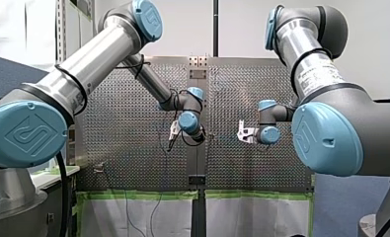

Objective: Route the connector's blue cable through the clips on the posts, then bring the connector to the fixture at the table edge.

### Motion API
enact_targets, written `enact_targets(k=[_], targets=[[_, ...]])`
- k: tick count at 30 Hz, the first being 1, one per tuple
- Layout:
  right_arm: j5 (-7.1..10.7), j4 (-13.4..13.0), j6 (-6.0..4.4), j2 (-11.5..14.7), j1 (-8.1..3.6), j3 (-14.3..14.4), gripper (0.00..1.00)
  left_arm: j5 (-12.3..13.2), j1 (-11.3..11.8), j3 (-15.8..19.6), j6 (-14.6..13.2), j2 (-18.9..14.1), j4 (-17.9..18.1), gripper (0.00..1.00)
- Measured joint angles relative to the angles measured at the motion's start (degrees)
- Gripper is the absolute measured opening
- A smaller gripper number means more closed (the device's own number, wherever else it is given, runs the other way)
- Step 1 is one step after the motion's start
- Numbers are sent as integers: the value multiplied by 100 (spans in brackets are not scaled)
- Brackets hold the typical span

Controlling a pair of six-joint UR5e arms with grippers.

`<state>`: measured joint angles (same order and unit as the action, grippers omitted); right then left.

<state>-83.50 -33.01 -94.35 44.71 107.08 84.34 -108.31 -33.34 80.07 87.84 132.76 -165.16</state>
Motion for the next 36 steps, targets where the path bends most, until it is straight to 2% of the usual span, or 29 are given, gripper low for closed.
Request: enact_targets(k=[5, 16, 31, 36], targets=[[11, 30, 2, 0, 4, 0, 0, 30, -94, 208, -30, -73, 9, 100], [51, 64, 2, 0, 2, 0, 0, -87, -455, 327, -2, -139, 82, 100], [76, 65, 2, 0, 10, 0, 0, -344, -476, 339, 188, -171, 343, 100], [78, 65, 2, 0, 10, 0, 0, -340, -525, 340, 210, -184, 354, 100]])
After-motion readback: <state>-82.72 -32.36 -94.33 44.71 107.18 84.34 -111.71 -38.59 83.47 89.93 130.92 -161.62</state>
